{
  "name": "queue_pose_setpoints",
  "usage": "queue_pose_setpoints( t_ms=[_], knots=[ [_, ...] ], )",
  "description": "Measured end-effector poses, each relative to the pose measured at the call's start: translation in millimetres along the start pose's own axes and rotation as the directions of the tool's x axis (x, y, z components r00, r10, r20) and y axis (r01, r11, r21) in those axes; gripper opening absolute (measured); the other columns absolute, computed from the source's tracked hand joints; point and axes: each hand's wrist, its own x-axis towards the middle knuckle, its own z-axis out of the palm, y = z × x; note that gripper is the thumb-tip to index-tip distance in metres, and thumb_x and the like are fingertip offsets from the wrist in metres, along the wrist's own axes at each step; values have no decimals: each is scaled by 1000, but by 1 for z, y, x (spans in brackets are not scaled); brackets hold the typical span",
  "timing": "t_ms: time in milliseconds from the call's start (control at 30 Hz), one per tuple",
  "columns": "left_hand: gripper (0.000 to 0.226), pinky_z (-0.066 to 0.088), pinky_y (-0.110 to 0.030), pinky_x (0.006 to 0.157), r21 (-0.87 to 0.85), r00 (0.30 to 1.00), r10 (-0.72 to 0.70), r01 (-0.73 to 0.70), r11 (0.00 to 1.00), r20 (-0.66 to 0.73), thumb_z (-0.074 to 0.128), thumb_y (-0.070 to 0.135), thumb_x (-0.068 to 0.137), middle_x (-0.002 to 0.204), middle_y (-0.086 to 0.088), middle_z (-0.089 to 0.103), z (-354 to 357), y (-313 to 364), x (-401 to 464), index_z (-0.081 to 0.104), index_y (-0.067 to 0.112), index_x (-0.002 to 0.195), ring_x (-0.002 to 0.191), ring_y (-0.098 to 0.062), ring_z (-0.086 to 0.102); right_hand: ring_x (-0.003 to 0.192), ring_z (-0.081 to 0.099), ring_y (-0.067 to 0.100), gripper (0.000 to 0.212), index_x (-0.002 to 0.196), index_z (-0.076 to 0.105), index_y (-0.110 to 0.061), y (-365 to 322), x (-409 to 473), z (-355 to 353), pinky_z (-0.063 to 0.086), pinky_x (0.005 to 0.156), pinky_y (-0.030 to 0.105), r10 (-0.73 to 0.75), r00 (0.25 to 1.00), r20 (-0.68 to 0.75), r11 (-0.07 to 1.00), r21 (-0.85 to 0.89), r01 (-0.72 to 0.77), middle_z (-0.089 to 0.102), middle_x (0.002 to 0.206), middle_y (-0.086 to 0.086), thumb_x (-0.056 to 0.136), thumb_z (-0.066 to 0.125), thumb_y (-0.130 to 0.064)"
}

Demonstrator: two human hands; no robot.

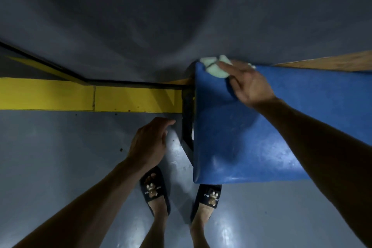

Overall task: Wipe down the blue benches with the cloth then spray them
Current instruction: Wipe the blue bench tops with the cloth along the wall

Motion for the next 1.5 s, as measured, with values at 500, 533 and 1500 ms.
queue_pose_setpoints(
  t_ms=[500, 533, 1500],
  knots=[
    [40, 52, -34, 91, 11, 1000, 5, -5, 1000, -8, 46, 7, 99, 135, 1, 61, -11, -3, 10, 57, 22, 135, 114, -20, 63, 126, 50, 34, 43, 127, 67, -17, -103, -40, 66, 33, 115, 43, 110, 975, -191, 993, 60, -101, 60, 133, 14, 89, 47, -14],
    [40, 53, -36, 91, 5, 1000, 6, -6, 1000, -7, 47, 7, 99, 135, 0, 62, -12, -2, 8, 58, 22, 135, 115, -21, 63, 128, 50, 34, 41, 122, 70, -18, -105, -59, 68, 33, 115, 48, -43, 996, -83, 999, -1, 43, 62, 130, 11, 88, 49, -13],
    [40, 49, -28, 90, 23, 999, -27, 28, 999, -40, 43, 10, 102, 137, 4, 58, -5, -4, -61, 54, 26, 137, 116, -17, 61, 106, 63, 33, 41, 110, 76, -17, -86, -34, 62, 50, 97, 41, -210, 971, 114, 973, -75, 220, 71, 111, 10, 85, 45, -25]
  ],
)
